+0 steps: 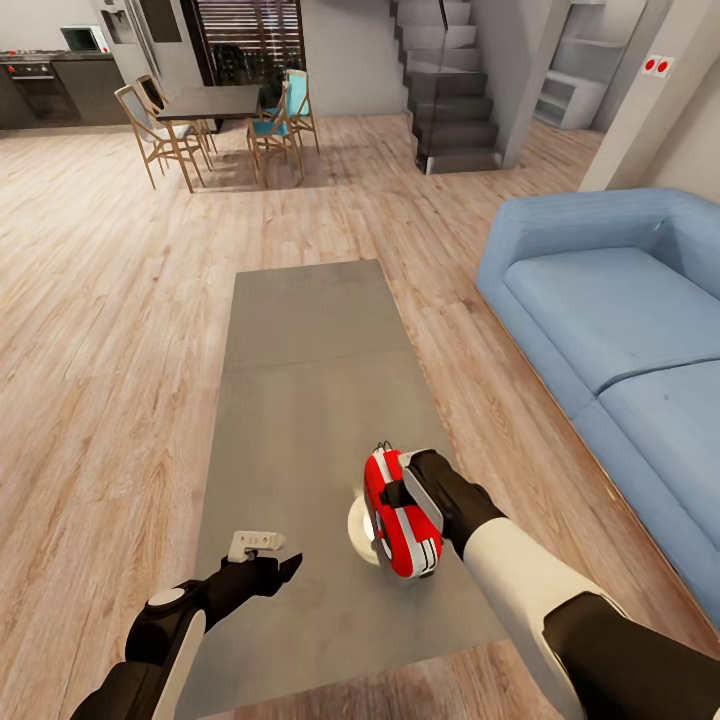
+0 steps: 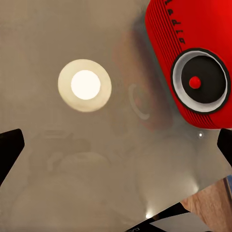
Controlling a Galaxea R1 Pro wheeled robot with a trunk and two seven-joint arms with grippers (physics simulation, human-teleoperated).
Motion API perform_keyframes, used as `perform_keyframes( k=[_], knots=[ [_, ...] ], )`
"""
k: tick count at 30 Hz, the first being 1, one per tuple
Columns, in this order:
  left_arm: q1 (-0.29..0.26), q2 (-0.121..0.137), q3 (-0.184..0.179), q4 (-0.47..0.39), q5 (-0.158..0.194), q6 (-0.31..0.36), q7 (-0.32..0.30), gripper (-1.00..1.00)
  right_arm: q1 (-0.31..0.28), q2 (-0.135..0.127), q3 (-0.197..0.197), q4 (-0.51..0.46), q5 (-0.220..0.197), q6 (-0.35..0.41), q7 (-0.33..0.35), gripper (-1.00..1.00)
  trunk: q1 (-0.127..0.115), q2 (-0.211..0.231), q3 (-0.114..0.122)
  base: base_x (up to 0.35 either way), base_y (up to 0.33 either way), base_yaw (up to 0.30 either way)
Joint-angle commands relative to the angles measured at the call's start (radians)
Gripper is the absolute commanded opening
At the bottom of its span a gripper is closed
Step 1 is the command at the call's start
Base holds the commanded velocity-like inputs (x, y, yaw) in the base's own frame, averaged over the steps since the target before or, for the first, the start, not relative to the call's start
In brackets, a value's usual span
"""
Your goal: Turn on the radio receiver that's on the table in the living room.
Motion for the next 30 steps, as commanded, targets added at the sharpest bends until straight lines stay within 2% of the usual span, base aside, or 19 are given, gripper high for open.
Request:
perform_keyframes(
  k=[1, 24, 30],
  knots=[
    [0.0, 0.0, 0.0, 0.0, 0.0, 0.0, 0.0, 1.0, 0.0, -0.001, 0.001, 0.0, 0.0, -0.001, 0.0, 1.0, 0.0, 0.0, 0.0, 0.0, 0.0, 0.0],
    [0.0, 0.0, 0.0, 0.0, 0.0, 0.0, 0.001, 1.0, 0.0, 0.001, -0.003, 0.005, 0.001, -0.02, 0.001, 1.0, 0.0, 0.0, 0.0, 0.0, 0.0, 0.0],
    [0.0, 0.0, 0.0, 0.0, 0.0, 0.0, 0.0, 1.0, 0.0, 0.003, 0.025, 0.089, 0.002, -0.078, 0.003, 1.0, 0.0, 0.0, 0.0, 0.0, 0.0, 0.0]
  ],
)
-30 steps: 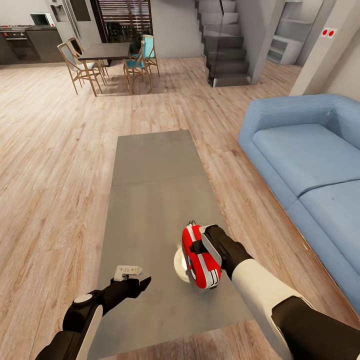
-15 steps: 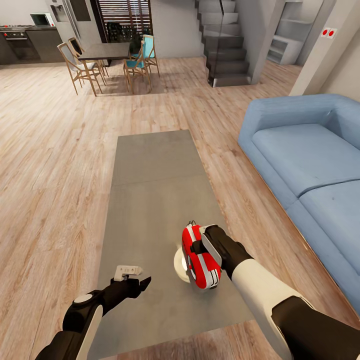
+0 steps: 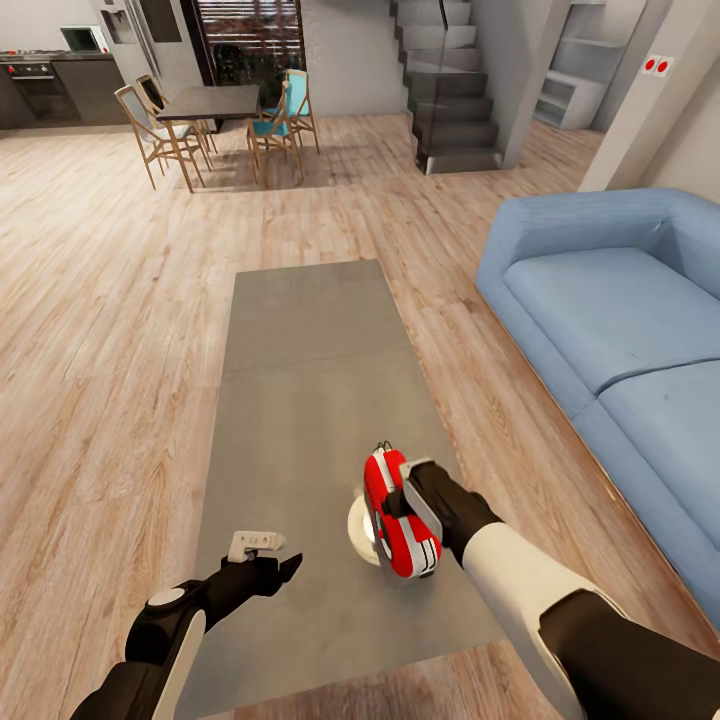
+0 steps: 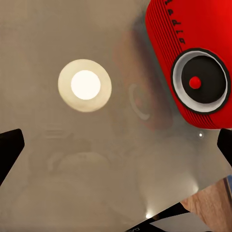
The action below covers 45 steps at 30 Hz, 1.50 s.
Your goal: Turn on the radio receiver that's on the table in the living room.
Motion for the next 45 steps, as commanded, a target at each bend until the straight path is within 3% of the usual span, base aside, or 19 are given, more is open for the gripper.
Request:
perform_keyframes(
  k=[1, 9, 45],
  knots=[
    [0.0, 0.0, 0.0, 0.0, 0.0, 0.0, 0.0, 1.0, 0.0, 0.0, 0.002, 0.005, 0.0, -0.005, 0.004, 1.0, 0.0, 0.0, 0.0, 0.0, 0.0, 0.0],
    [0.0, 0.0, 0.0, 0.0, 0.0, 0.0, 0.0, 1.0, 0.0, -0.005, 0.009, 0.013, 0.003, -0.012, 0.049, 1.0, 0.0, 0.0, 0.0, 0.0, 0.0, 0.0],
    [0.0, 0.0, 0.0, 0.0, 0.0, 0.0, 0.0, 1.0, 0.0, -0.012, 0.02, -0.076, 0.004, 0.028, 0.056, 1.0, 0.0, 0.0, 0.0, 0.0, 0.0, 0.0]
  ],
)
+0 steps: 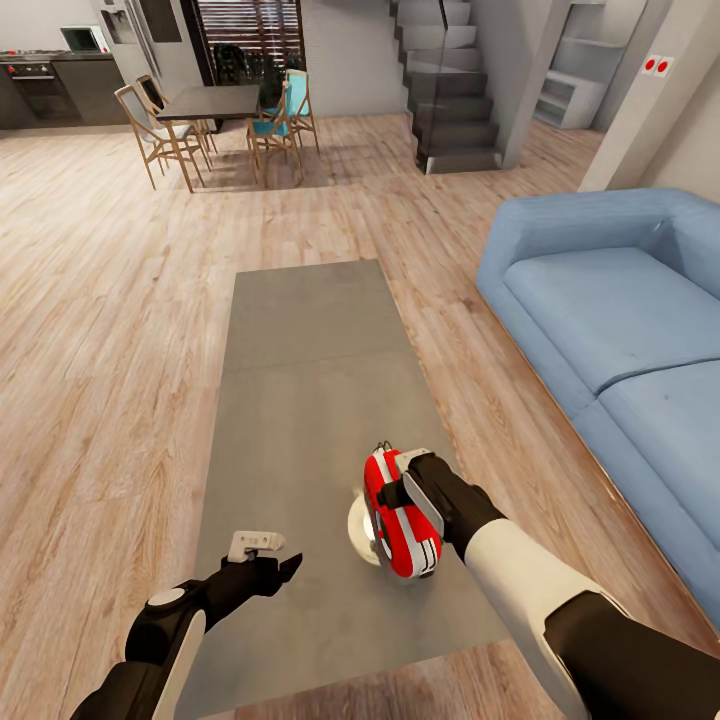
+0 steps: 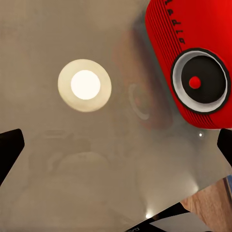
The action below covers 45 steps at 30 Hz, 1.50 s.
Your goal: Turn on the radio receiver that's on the table in the living room.
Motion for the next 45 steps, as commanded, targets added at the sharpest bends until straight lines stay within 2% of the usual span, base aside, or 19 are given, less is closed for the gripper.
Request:
perform_keyframes(
  k=[1, 12, 13, 27, 36, 38, 39, 40, 45],
  knots=[
    [0.0, 0.0, 0.0, 0.0, 0.0, 0.0, 0.0, 1.0, 0.0, 0.0, 0.0, 0.0, 0.0, 0.0, 0.0, 1.0, 0.0, 0.0, 0.0, 0.0, 0.0, 0.0],
    [0.0, 0.0, 0.0, 0.0, 0.0, 0.0, 0.0, 1.0, 0.0, -0.003, 0.0, 0.009, -0.005, -0.002, 0.0, 1.0, 0.0, 0.0, 0.0, 0.0, 0.0, 0.0],
    [0.0, 0.0, 0.0, 0.0, 0.0, 0.0, 0.0, 1.0, 0.0, -0.003, 0.0, 0.009, -0.005, -0.002, 0.0, -1.0, 0.0, 0.0, 0.0, 0.0, 0.0, 0.0],
    [0.0, 0.0, 0.0, 0.0, 0.0, 0.0, 0.0, 1.0, 0.0, -0.012, -0.001, 0.011, -0.007, -0.006, -0.001, -1.0, 0.0, 0.0, 0.0, 0.0, 0.0, 0.0],
    [0.0, 0.0, 0.0, 0.0, -0.001, 0.0, 0.0, 1.0, 0.0, -0.034, -0.001, -0.012, -0.001, -0.003, -0.002, -1.0, 0.0, 0.0, 0.0, 0.0, 0.0, 0.0],
    [0.0, 0.0, 0.0, 0.0, -0.001, 0.0, 0.0, 1.0, 0.0, -0.055, 0.0, -0.087, 0.0, 0.027, -0.002, -1.0, 0.0, 0.0, 0.0, 0.0, 0.0, 0.0],
    [0.0, 0.0, 0.0, 0.0, -0.001, 0.0, 0.0, 1.0, 0.001, -0.069, 0.0, -0.154, 0.001, 0.069, -0.002, -1.0, 0.0, 0.0, 0.0, 0.0, 0.0, 0.0],
    [0.0, 0.0, 0.0, -0.001, 0.001, 0.0, 0.0, 1.0, 0.046, -0.211, -0.022, -0.999, -0.012, 0.262, -0.007, -1.0, 0.0, 0.0, 0.0, 0.0, 0.0, 0.0],
    [0.0, 0.0, 0.0, -0.001, 0.001, 0.0, 0.0, 1.0, 0.049, -0.215, -0.024, -1.016, -0.012, 0.262, -0.007, -1.0, 0.0, 0.0, 0.0, 0.0, 0.0, 0.0]
  ],
)
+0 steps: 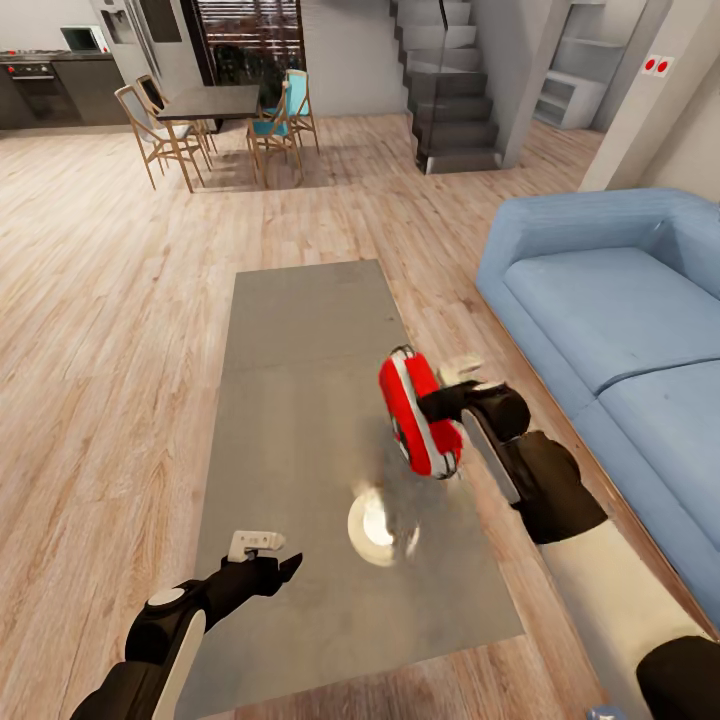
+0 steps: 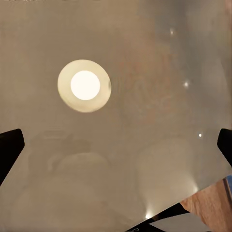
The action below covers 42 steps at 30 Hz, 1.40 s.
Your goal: Turn on the radio receiver that's on the table in the living room.
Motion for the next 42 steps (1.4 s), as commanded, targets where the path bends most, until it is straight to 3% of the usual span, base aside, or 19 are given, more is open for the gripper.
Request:
perform_keyframes(
  k=[1, 17, 18, 19, 21, 23, 32, 37, 42],
  knots=[
    [0.0, 0.0, 0.0, 0.0, 0.0, 0.0, 0.0, 1.0, 0.0, 0.0, 0.001, -0.173, -0.056, 0.0, 0.01, -1.0, 0.0, 0.0, 0.0, 0.0, 0.0, 0.0],
    [0.0, 0.0, 0.0, -0.014, 0.011, 0.0, -0.026, 1.0, 0.0, 0.001, 0.003, -0.17, -0.072, 0.0, 0.016, -1.0, 0.0, 0.0, 0.0, 0.0, 0.0, 0.0],
    [0.0, 0.0, 0.0, -0.023, 0.012, 0.0, -0.053, 1.0, 0.0, 0.001, 0.003, -0.169, -0.087, 0.0, 0.016, -1.0, 0.0, 0.0, 0.0, 0.0, 0.0, 0.0],
    [-0.006, 0.001, 0.0, -0.039, 0.012, 0.001, -0.131, 1.0, 0.0, 0.001, 0.003, -0.169, -0.108, 0.0, 0.016, -1.0, 0.0, 0.0, 0.0, 0.0, 0.0, 0.0],
    [-0.016, 0.001, 0.0, -0.042, 0.012, 0.002, -0.159, 1.0, 0.0, 0.001, 0.003, -0.169, -0.112, 0.0, 0.016, -1.0, 0.0, 0.0, 0.0, 0.0, 0.0, 0.0],
    [-0.065, 0.0, 0.001, -0.047, 0.013, 0.012, -0.21, 1.0, 0.0, 0.003, 0.005, -0.167, -0.12, 0.0, 0.016, -1.0, 0.0, 0.0, 0.0, 0.0, 0.0, 0.0],
    [-0.111, 0.001, 0.001, -0.049, 0.052, 0.042, -0.223, 1.0, 0.0, 0.002, 0.005, -0.154, -0.122, 0.0, 0.015, -1.0, 0.0, 0.0, 0.0, 0.0, 0.0, 0.0],
    [-0.133, 0.001, 0.001, -0.049, 0.097, 0.06, -0.223, 1.0, 0.0, 0.001, 0.007, -0.099, -0.119, 0.0, 0.011, -1.0, 0.0, 0.0, 0.0, 0.0, 0.0, 0.0],
    [-0.164, 0.001, 0.001, -0.049, 0.109, 0.075, -0.221, 1.0, 0.0, 0.001, 0.009, -0.047, -0.115, 0.0, 0.007, -1.0, 0.0, 0.0, 0.0, 0.0, 0.0, 0.0]
  ],
)
